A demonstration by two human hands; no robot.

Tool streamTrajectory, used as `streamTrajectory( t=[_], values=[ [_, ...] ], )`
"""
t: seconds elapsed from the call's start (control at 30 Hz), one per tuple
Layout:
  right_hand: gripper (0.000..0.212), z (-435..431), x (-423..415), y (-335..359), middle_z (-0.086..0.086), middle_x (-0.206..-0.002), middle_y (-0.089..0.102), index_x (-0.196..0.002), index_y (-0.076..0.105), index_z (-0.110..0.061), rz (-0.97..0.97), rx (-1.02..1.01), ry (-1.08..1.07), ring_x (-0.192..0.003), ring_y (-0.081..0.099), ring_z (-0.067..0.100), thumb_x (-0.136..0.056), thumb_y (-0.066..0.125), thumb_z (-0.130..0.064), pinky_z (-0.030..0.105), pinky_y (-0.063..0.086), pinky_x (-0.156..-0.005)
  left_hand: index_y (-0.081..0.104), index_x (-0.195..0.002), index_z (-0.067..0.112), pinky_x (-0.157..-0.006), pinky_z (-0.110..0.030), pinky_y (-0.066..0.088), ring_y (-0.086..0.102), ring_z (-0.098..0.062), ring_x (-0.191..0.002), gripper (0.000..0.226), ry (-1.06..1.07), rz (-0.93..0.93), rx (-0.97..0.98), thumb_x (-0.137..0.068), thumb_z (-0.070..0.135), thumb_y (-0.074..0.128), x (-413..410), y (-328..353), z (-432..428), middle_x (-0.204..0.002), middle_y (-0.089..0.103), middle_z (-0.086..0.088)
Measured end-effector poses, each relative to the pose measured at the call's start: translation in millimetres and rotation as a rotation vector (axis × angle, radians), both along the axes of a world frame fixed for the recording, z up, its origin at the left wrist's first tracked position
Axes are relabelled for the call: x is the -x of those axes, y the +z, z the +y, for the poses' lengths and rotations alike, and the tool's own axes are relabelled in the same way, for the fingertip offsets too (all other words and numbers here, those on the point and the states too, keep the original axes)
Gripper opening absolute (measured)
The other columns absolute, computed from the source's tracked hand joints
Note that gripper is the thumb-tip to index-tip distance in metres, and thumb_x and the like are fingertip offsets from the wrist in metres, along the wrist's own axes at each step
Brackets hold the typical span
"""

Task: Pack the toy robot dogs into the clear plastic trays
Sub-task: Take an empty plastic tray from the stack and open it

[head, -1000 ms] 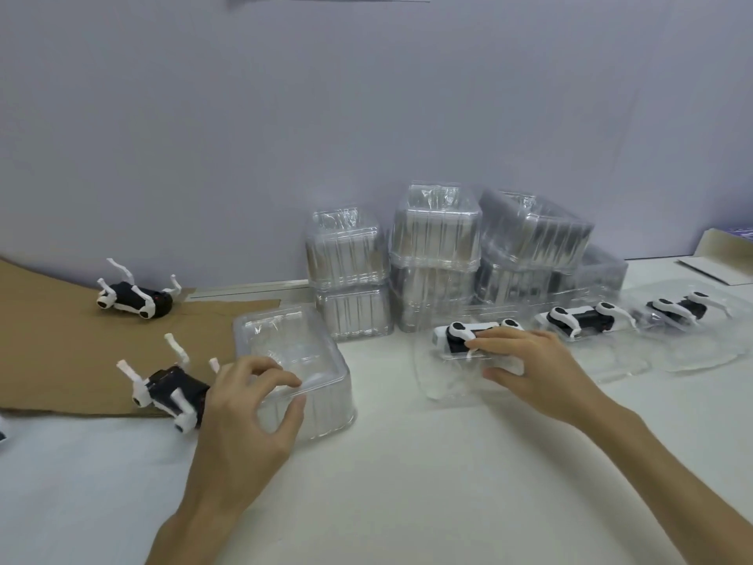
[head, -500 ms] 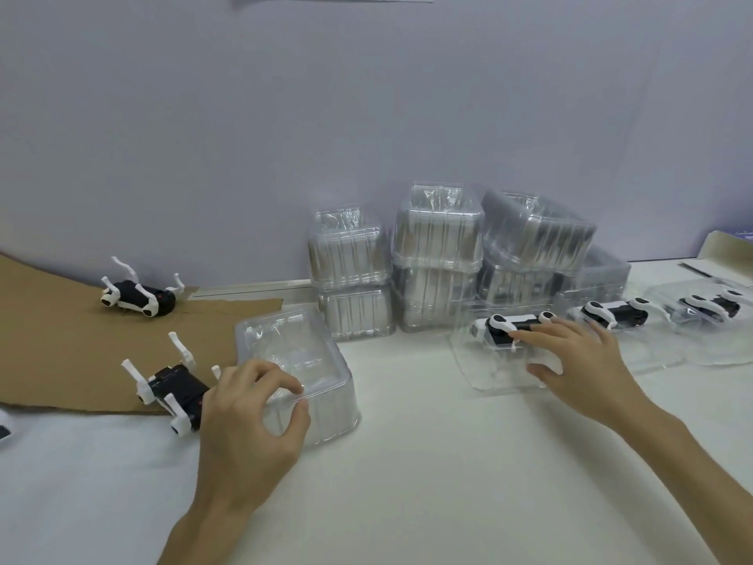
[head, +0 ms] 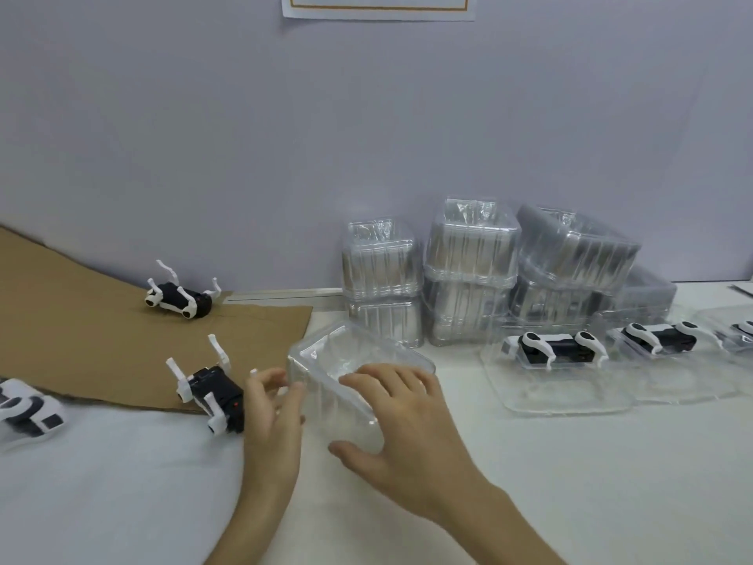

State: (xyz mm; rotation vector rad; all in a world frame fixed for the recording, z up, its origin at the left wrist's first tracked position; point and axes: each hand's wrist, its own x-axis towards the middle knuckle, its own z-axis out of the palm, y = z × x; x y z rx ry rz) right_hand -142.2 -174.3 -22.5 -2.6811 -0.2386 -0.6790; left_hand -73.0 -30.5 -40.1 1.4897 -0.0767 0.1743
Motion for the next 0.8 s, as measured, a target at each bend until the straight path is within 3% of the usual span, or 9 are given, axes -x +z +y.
streamTrajectory(
  t=[0.1,0.23,0.33,0.4,0.47,0.53,0.67,0.8],
  values=[
    [0.046,6,-14,-13,-0.012,-0.119,0.059,-0.125,0.057,-0.029,0.0,0.042,-0.087,-0.116,0.053,0.015,-0.083,0.063,-0.047,0.033,0.021,-0.11,0.051,-0.103,0.02,-0.076,-0.029,0.05,0.064,-0.024,-0.1,0.018,-0.077,0.134,-0.028,-0.097,0.006,0.061,-8,-7,3,-0.11,0.057,-0.004],
    [0.034,-8,-12,-16,-0.019,-0.096,0.064,-0.114,0.067,-0.027,-0.121,-0.132,-0.121,-0.094,0.058,0.01,-0.081,0.073,-0.032,0.032,0.029,-0.102,0.049,-0.108,0.014,-0.066,-0.021,0.051,0.066,-0.023,-0.086,0.024,-0.091,0.218,-0.051,-0.093,0.005,0.067,-10,-10,4,-0.104,0.055,-0.006],
    [0.031,-13,-6,-7,-0.028,-0.098,0.065,-0.113,0.069,-0.032,-0.257,-0.4,-0.121,-0.097,0.057,0.0,-0.082,0.074,-0.032,0.031,0.036,-0.099,0.052,-0.107,0.01,-0.067,-0.032,0.054,0.06,-0.02,-0.07,0.028,-0.119,0.301,0.025,-0.091,0.019,0.073,-10,-10,4,-0.09,0.053,-0.008],
    [0.033,-15,-3,0,-0.031,-0.105,0.068,-0.11,0.069,-0.042,-0.308,-0.683,-0.09,-0.103,0.062,-0.003,-0.08,0.076,-0.03,0.021,0.044,-0.095,0.062,-0.106,0.008,-0.063,-0.033,0.054,0.06,-0.02,-0.066,0.036,-0.32,0.351,0.178,-0.087,0.036,0.075,-7,-4,3,-0.081,0.058,-0.008],
    [0.039,-16,0,5,-0.029,-0.107,0.07,-0.106,0.067,-0.051,-0.305,-0.899,-0.026,-0.104,0.065,-0.004,-0.081,0.08,-0.024,0.009,0.045,-0.088,0.073,-0.1,0.014,-0.066,-0.031,0.054,0.065,-0.022,-0.073,0.045,-0.52,0.303,0.278,-0.081,0.054,0.075,-3,2,2,-0.085,0.066,-0.01],
    [0.042,-13,4,6,-0.027,-0.105,0.071,-0.106,0.067,-0.048,-0.296,-0.959,0.003,-0.102,0.065,-0.005,-0.082,0.082,-0.017,0.005,0.044,-0.083,0.077,-0.099,0.018,-0.073,-0.031,0.053,0.067,-0.021,-0.081,0.05,-0.543,0.189,0.294,-0.076,0.062,0.075,1,4,-1,-0.093,0.071,-0.011],
    [0.04,-4,4,3,-0.018,-0.106,0.073,-0.109,0.068,-0.045,-0.252,-1.005,0.072,-0.104,0.067,0.005,-0.081,0.081,-0.02,0.01,0.048,-0.084,0.077,-0.106,0.014,-0.077,-0.031,0.057,0.069,-0.02,-0.087,0.054,-0.523,0.079,0.264,-0.073,0.056,0.082,8,6,-3,-0.101,0.073,-0.01],
    [0.039,-4,4,2,-0.014,-0.101,0.073,-0.11,0.062,-0.038,-0.181,-1.004,0.088,-0.102,0.068,0.011,-0.081,0.082,-0.022,0.015,0.05,-0.085,0.079,-0.1,0.012,-0.075,-0.029,0.059,0.073,-0.025,-0.093,0.023,-0.485,0.016,0.298,-0.083,0.025,0.072,10,8,1,-0.104,0.075,-0.014]
  ],
)
